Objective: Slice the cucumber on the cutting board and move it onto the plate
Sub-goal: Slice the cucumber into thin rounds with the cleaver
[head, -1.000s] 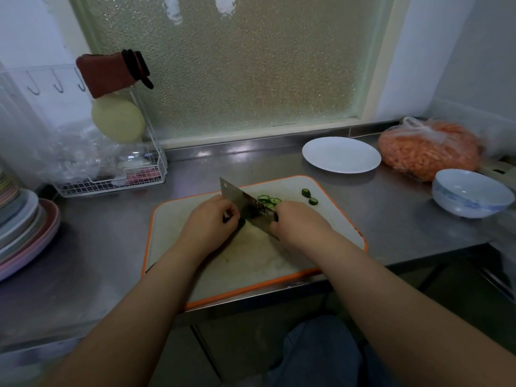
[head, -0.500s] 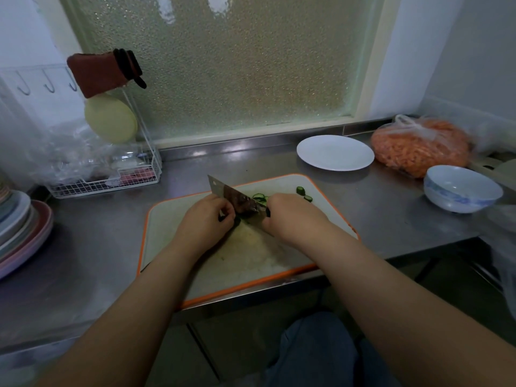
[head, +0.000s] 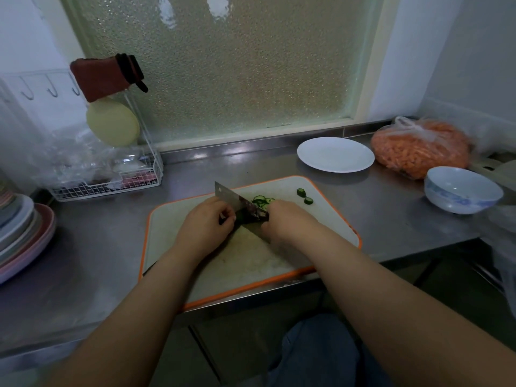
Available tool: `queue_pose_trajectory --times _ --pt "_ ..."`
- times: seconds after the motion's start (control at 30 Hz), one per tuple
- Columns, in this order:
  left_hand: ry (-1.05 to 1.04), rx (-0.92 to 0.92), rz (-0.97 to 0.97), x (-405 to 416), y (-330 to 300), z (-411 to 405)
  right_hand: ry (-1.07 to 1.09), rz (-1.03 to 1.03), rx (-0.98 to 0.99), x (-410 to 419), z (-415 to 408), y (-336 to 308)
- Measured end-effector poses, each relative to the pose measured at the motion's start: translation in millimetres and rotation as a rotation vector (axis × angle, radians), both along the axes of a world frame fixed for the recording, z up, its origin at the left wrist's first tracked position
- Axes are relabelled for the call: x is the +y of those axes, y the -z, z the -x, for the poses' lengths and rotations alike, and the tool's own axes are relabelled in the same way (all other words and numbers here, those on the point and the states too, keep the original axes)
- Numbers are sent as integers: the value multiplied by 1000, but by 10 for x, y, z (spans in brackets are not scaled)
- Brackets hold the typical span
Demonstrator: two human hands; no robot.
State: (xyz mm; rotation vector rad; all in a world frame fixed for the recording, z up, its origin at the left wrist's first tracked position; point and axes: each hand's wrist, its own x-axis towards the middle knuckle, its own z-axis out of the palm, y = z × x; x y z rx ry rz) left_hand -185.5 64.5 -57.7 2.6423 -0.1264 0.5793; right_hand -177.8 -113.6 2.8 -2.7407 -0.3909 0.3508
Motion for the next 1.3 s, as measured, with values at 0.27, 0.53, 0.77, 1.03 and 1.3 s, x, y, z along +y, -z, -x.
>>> queue_pose_trajectory --times 0.27,0.53,0.77,1.03,1.3 --pt "6 19 2 4 -16 -11 -31 3 -82 -62 105 -68" --pt "-9 11 3 -8 -15 5 -57 11 -116 -75 136 -181" --pt "0 12 2 5 0 -14 -40 17 -122 51 98 -78" --pt "14 -38 -28 17 33 2 -18 -7 -29 71 36 41" --pt "3 1 -14 26 23 -4 -2 -1 -32 -15 32 -17"
